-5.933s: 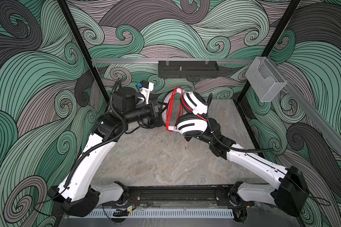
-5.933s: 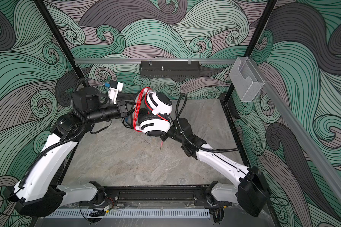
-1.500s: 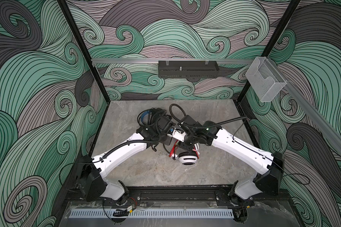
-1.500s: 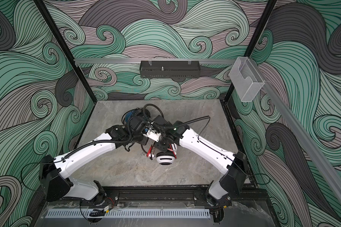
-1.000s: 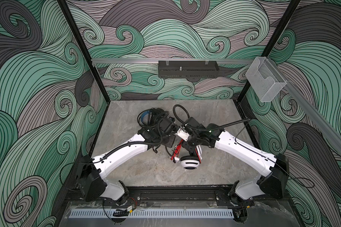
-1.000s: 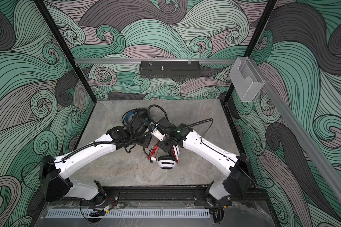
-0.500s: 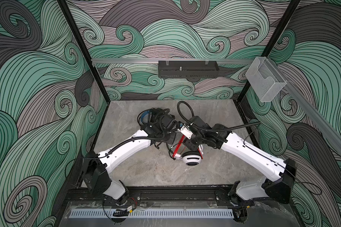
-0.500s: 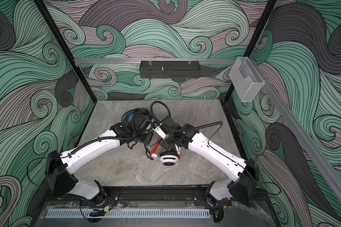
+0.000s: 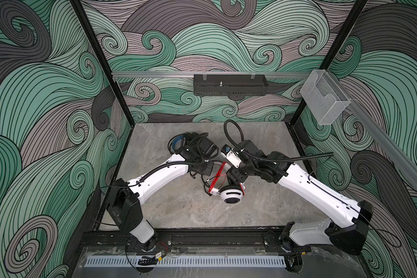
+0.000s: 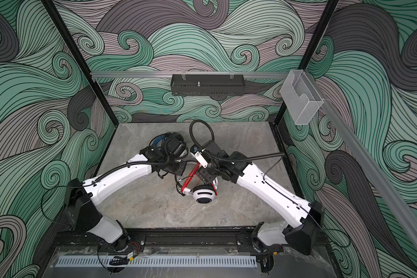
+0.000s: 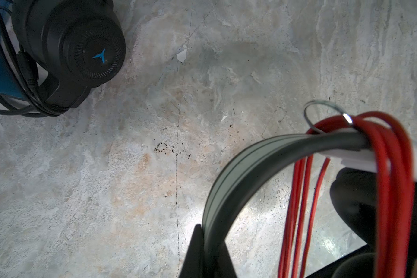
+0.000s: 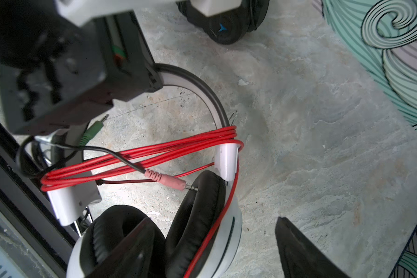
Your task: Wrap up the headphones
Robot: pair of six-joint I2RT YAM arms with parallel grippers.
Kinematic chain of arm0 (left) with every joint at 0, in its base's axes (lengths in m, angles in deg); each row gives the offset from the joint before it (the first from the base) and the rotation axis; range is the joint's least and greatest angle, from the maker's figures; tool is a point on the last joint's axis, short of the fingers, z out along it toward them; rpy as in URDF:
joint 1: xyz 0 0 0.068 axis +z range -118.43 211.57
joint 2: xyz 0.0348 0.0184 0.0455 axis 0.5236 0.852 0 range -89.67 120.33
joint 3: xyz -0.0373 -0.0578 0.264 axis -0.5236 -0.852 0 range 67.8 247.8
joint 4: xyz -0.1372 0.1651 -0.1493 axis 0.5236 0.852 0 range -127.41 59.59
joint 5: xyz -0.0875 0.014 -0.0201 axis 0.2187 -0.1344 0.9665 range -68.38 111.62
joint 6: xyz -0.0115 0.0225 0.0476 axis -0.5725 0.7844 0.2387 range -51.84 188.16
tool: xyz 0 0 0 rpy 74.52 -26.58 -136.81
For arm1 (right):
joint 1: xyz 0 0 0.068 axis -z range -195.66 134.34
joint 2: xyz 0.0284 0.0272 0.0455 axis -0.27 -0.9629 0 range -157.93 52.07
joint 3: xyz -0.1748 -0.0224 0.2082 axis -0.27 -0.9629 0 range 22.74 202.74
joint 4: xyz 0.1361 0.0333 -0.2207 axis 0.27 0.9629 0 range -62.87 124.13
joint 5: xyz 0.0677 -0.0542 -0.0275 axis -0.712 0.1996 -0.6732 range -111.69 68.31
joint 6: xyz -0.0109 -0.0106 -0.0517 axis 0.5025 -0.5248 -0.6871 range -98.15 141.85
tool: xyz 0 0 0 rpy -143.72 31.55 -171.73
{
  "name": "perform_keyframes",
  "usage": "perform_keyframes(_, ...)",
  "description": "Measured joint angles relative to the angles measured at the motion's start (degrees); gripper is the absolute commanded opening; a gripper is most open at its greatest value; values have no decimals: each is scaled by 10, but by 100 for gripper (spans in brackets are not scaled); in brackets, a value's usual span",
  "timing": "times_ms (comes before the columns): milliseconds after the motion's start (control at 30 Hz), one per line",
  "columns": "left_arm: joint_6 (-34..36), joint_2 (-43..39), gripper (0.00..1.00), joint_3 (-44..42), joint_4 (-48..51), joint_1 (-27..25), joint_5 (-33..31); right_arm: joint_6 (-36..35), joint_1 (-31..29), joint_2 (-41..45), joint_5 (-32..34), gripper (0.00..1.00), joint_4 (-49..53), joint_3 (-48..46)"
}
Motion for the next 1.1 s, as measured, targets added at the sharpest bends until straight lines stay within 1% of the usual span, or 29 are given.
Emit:
perform_keyframes(100, -5, 27, 0, 23, -3, 16, 4, 3, 31, 14, 6, 94, 2, 4)
perform_keyframes(200, -16, 62, 0, 48, -16, 42, 20, 4, 81, 20, 13, 99, 3, 12)
perform_keyframes(300, -27, 116, 0, 93, -36, 70, 38, 4, 131, 25, 21, 100, -1, 18)
perform_keyframes(400, -37, 187, 0, 155, -59, 91, 49, 6, 157, 34, 30, 99, -4, 20)
perform_keyframes(533, -45, 295, 0, 269, -80, 107, 58, 14, 162, 47, 30, 100, -10, 18)
perform_keyframes(667, -52, 414, 0, 411, -78, 114, 65, 18, 163, 59, 29, 100, -18, 8)
perform_keyframes(733, -55, 453, 0, 456, -79, 115, 66, 19, 165, 62, 29, 100, -21, 3)
perform_keyframes(900, -57, 505, 0, 504, -70, 118, 64, 24, 166, 63, 29, 99, -27, -9)
perform_keyframes(1100, -56, 523, 0, 514, -67, 119, 64, 26, 168, 63, 29, 100, -31, -11)
